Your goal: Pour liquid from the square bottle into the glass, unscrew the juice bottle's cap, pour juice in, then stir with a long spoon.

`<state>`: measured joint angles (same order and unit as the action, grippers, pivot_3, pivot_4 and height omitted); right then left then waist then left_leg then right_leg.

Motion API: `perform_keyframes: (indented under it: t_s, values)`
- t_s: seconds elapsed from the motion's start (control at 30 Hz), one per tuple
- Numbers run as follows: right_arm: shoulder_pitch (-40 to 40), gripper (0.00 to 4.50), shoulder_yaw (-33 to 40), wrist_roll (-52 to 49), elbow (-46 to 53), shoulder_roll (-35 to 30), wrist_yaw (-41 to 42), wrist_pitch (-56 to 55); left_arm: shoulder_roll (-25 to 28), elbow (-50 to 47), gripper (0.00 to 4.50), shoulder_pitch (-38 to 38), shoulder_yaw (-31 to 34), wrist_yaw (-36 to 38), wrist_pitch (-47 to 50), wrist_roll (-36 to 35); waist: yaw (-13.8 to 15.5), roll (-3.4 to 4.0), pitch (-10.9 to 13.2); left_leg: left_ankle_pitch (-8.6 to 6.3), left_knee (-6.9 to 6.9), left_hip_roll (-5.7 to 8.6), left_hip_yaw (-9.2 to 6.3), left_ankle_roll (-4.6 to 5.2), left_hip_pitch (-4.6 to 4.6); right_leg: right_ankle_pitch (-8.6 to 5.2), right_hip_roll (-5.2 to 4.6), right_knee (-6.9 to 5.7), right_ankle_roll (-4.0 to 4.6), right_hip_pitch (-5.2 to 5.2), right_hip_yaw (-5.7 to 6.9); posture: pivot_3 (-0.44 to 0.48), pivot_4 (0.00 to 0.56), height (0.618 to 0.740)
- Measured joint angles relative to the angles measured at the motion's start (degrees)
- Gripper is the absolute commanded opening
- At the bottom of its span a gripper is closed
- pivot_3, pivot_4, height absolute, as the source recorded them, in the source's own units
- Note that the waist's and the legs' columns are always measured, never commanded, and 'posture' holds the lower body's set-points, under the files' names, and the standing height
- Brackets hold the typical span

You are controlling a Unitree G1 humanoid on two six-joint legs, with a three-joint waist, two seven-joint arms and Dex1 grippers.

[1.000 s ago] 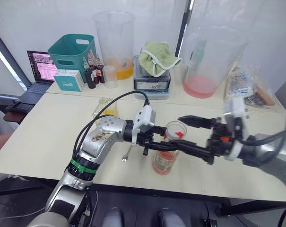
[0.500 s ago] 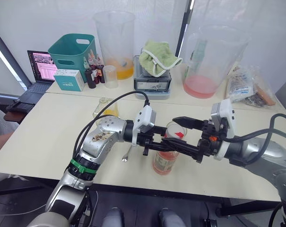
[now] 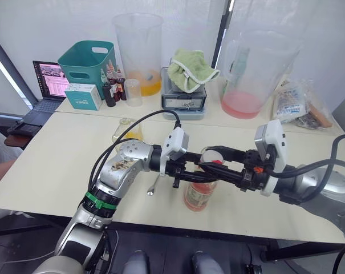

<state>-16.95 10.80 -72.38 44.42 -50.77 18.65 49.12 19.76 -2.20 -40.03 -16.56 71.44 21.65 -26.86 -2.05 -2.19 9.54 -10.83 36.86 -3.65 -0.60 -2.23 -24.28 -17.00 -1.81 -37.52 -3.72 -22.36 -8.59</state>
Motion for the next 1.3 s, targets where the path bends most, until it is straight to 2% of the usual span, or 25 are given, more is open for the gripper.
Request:
perform_keyframes:
  t_s: [0.2, 0.3, 0.47, 0.63, 0.77, 0.9, 0.97, 1.13, 1.3]
  values:
    - [-0.08, 1.76, -0.02, -0.77, -0.07, -0.36, -0.33, 0.00, 0.09, 0.00, 1.51, -0.11, -0.07, 0.10, 0.01, 0.01, -0.01, 0.00, 0.00, 0.00, 0.00, 0.00, 0.00, 0.00, 0.00, 0.00, 0.00, 0.00, 0.00, -0.01, 0.00, 0.000, 0.150, 0.740]
    - [-1.63, 1.76, -1.28, 2.24, -3.34, -0.46, 6.26, -0.95, 0.15, 0.41, 1.51, -0.39, -0.12, 0.22, -0.09, 0.09, -0.14, 0.00, 0.00, 0.00, 0.00, 0.00, 0.00, 0.00, 0.01, 0.00, 0.00, 0.01, 0.00, 0.00, 0.00, 0.000, 0.150, 0.740]
    - [-8.59, 1.76, -7.11, 11.58, -15.52, -0.99, 29.30, -5.48, 0.67, 0.86, 1.51, -0.86, -0.19, 1.35, -0.35, 0.15, -0.56, 0.02, 0.01, 0.00, -0.01, -0.07, -0.01, 0.01, 0.07, 0.00, 0.10, -0.02, 0.00, 0.00, 0.01, 0.000, 0.150, 0.740]
    - [-26.66, 1.76, -20.50, 23.89, -32.69, -0.74, 56.79, -9.80, 1.69, 1.98, 1.51, -1.96, -0.39, 4.11, -1.70, 0.18, -0.96, 0.32, 0.17, 0.00, 0.00, -0.08, -0.01, 0.01, 0.09, 0.00, 0.12, -0.04, 0.01, -0.02, 0.02, 0.000, 0.150, 0.740]
    - [-34.34, 1.76, -25.31, 29.51, -41.23, 2.60, 68.08, -11.04, 1.70, 2.74, 1.51, -2.32, -0.17, 5.58, -2.18, -0.04, -0.25, 0.32, 0.16, -0.04, -0.01, -0.06, -0.14, 0.05, -0.06, 0.00, 0.13, -0.05, 0.02, -0.08, 0.07, 0.000, 0.150, 0.740]
    - [-35.23, 1.76, -25.48, 31.15, -42.75, 3.67, 70.14, -11.79, 1.67, 3.05, 1.51, -2.35, -0.13, 5.68, -2.55, -0.04, -0.05, 0.32, 0.16, -0.04, 0.00, -0.05, -0.20, 0.06, -0.07, 0.00, 0.13, -0.06, 0.02, -0.06, 0.10, 0.000, 0.150, 0.740]
    - [-34.98, 2.77, -25.02, 31.14, -42.32, 3.67, 69.83, -11.03, 1.64, 3.08, 1.51, -2.35, -0.14, 5.65, -2.61, 0.00, -0.07, 0.32, 0.16, -0.04, 0.00, -0.05, -0.21, 0.05, -0.06, 0.00, 0.13, -0.07, 0.02, -0.06, 0.10, 0.000, 0.150, 0.740]
    - [-33.52, 4.38, -19.26, 27.48, -37.94, 3.88, 65.27, -4.79, 1.44, 3.06, 1.51, -2.47, -0.51, 5.66, -3.02, 0.41, -0.17, 0.33, 0.16, -0.02, 0.03, -0.05, -0.25, 0.03, -0.05, 0.00, 0.16, -0.14, 0.02, -0.06, 0.10, 0.000, 0.150, 0.740]
    - [-31.14, 4.45, -9.00, 20.80, -29.88, 2.90, 55.68, 1.49, 1.22, 3.05, 1.51, -2.47, -0.55, 5.58, -3.01, 0.58, -0.07, 0.33, 0.16, -0.02, 0.02, -0.05, -0.29, 0.03, -0.06, 0.00, 0.16, -0.12, 0.02, -0.02, 0.12, 0.000, 0.150, 0.740]
